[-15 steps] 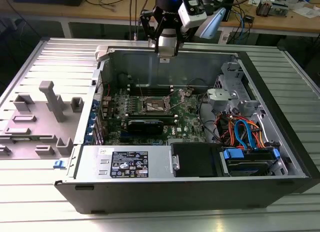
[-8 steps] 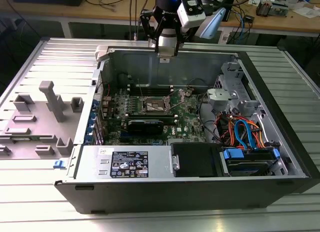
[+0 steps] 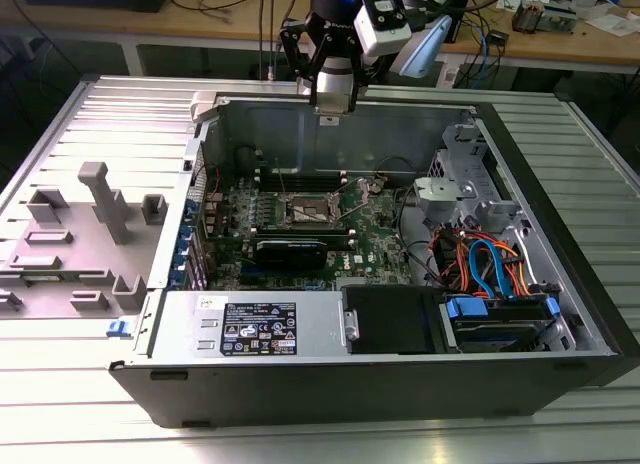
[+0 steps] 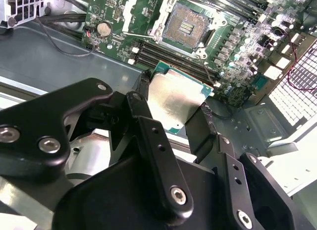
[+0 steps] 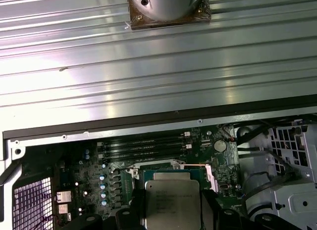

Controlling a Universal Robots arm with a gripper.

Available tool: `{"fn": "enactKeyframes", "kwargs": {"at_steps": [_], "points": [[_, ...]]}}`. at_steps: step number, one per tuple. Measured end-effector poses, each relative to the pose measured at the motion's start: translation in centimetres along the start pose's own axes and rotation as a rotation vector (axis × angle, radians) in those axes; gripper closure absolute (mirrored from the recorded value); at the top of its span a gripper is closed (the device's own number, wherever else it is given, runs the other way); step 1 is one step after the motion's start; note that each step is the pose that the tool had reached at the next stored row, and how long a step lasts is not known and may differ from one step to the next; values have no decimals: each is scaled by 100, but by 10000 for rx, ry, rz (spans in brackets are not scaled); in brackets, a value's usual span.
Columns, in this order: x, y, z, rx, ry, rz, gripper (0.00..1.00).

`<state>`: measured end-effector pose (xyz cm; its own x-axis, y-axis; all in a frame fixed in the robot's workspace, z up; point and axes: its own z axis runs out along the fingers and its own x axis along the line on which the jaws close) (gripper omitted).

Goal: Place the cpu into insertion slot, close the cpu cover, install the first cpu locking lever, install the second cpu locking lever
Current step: 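Place the cpu into insertion slot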

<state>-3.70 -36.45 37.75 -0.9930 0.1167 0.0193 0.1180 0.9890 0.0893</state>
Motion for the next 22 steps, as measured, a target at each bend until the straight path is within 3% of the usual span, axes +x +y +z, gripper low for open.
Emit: {"fn": "enactKeyframes", "kwargs": {"at_steps": [18, 22], "points": [[3, 0, 0, 0, 0, 6, 46], [4, -1, 2, -4, -25, 291, 46]]}}
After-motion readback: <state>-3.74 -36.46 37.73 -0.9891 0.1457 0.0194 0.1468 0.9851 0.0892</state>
